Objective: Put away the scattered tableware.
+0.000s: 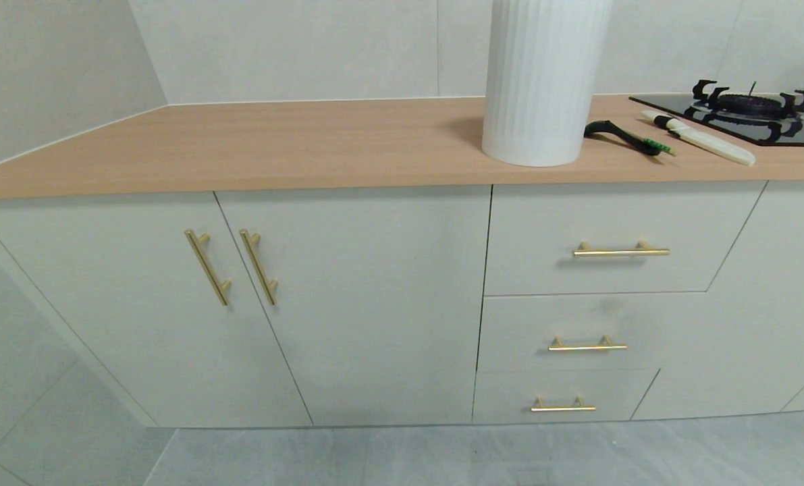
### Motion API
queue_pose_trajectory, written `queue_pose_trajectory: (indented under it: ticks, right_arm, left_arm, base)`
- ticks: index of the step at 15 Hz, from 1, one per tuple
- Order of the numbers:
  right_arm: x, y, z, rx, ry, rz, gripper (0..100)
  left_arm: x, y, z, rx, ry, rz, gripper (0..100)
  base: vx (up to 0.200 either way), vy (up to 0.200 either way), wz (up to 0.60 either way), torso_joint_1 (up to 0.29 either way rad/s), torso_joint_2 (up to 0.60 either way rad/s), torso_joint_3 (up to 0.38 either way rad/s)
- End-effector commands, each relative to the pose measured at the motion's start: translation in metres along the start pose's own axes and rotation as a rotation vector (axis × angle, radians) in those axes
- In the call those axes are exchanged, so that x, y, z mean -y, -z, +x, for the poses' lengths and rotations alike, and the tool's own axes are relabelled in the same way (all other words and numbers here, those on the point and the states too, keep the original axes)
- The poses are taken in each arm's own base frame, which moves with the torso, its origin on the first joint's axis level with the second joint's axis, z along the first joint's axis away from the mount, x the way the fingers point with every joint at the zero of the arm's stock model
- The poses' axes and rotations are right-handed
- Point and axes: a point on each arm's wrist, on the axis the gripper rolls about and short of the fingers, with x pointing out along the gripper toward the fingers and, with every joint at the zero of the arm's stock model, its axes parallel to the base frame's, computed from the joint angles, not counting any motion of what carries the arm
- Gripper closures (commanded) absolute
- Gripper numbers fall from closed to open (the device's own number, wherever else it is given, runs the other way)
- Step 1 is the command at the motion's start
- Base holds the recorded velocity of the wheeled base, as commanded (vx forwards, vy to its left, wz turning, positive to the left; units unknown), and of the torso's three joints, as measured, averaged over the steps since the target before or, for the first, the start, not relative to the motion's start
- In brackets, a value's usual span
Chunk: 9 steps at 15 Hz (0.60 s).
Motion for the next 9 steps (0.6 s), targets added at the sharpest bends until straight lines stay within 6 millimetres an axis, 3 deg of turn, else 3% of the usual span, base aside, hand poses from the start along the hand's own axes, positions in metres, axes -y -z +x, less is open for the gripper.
queue_pose_trajectory:
  ticks: [1,9]
  right_arm:
    - [0.0000,-0.0004,0.0000,0.000,0.000,0.000,0]
    - [0.0001,-0.0001,0.0000,0.001,0.006,0.002,0]
  left_arm:
    - [0.0000,-0.0001,0.0001,-0.001,-0.001,0.000,0]
    - [0.0000,-0.0001,0.0001,-0.001,-0.001,0.000,0]
  base:
    - [0.000,0.000,0.00,0.000,0.00,0.000]
    - [0.000,0.000,0.00,0.000,0.00,0.000]
